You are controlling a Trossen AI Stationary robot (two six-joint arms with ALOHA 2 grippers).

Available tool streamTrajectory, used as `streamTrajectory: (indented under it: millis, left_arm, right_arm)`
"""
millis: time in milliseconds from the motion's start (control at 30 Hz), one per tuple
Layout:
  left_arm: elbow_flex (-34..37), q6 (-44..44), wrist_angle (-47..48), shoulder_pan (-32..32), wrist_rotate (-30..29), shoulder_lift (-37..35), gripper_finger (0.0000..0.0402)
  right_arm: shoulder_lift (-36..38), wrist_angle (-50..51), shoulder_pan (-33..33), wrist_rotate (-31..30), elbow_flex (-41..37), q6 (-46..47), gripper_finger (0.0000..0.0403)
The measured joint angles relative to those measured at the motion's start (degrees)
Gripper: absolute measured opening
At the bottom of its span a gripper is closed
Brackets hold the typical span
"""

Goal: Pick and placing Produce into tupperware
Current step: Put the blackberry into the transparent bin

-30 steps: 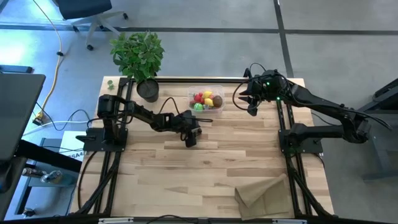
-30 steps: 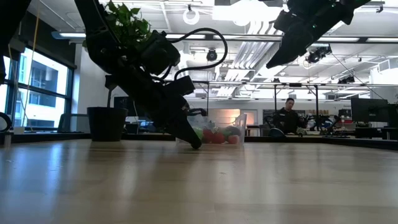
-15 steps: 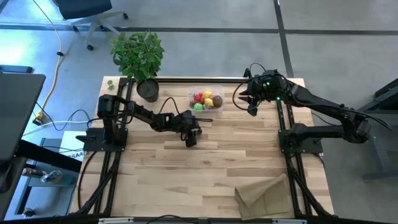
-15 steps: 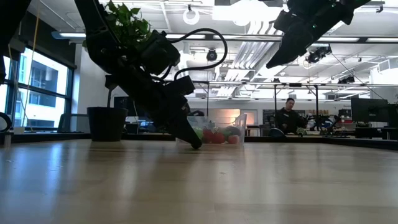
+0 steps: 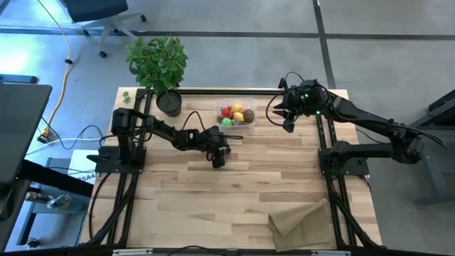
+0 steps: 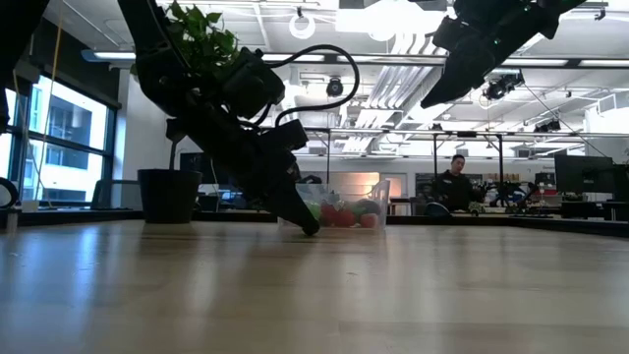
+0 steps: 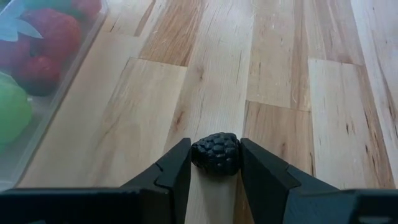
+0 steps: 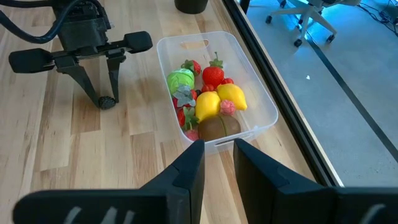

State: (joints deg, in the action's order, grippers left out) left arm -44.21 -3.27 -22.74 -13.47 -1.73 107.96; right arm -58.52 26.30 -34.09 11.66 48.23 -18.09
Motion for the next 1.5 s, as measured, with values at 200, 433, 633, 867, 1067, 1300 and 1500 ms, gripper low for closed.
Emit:
streamTrajectory:
  millis: [200, 433, 633, 867, 1067, 1300, 1500]
  left_arm:
    - [0.02, -0.04, -5.18, 0.15, -0.02, -1.19, 0.0115]
    - [0.02, 3.34, -10.41, 0.15, -3.75, -6.49, 0.0115]
    - [-4.16, 12.06, -9.23, -1.57, -9.55, -11.37, 0.0115]
    - [-20.54, 16.08, 16.31, -9.44, -5.32, -9.12, 0.0115]
    - [-32.78, 16.35, 37.38, -15.27, 2.67, -1.29, 0.0115]
    - [-34.91, 14.82, 39.93, -16.92, 8.65, 4.61, 0.0115]
    - [-34.93, 14.64, 39.73, -16.92, 9.01, 5.20, 0.0115]
  right_arm:
    - [-0.02, 0.00, 0.01, -0.02, 0.00, 0.00, 0.0076]
    - [-0.02, 0.00, 0.00, -0.02, 0.00, 0.02, 0.0076]
    - [0.00, 0.00, -0.01, -0.02, 0.00, 0.00, 0.0076]
    - [-0.02, -0.01, 0.00, 0.00, 0.00, 0.00, 0.0076]
    - [-0.02, 0.00, -0.01, -0.02, 0.00, 0.01, 0.0076]
    - [-0.02, -0.02, -0.01, -0.02, 0.00, 0.00, 0.0076]
    - [-0.02, 0.01, -0.01, -0.02, 0.00, 0.02, 0.0076]
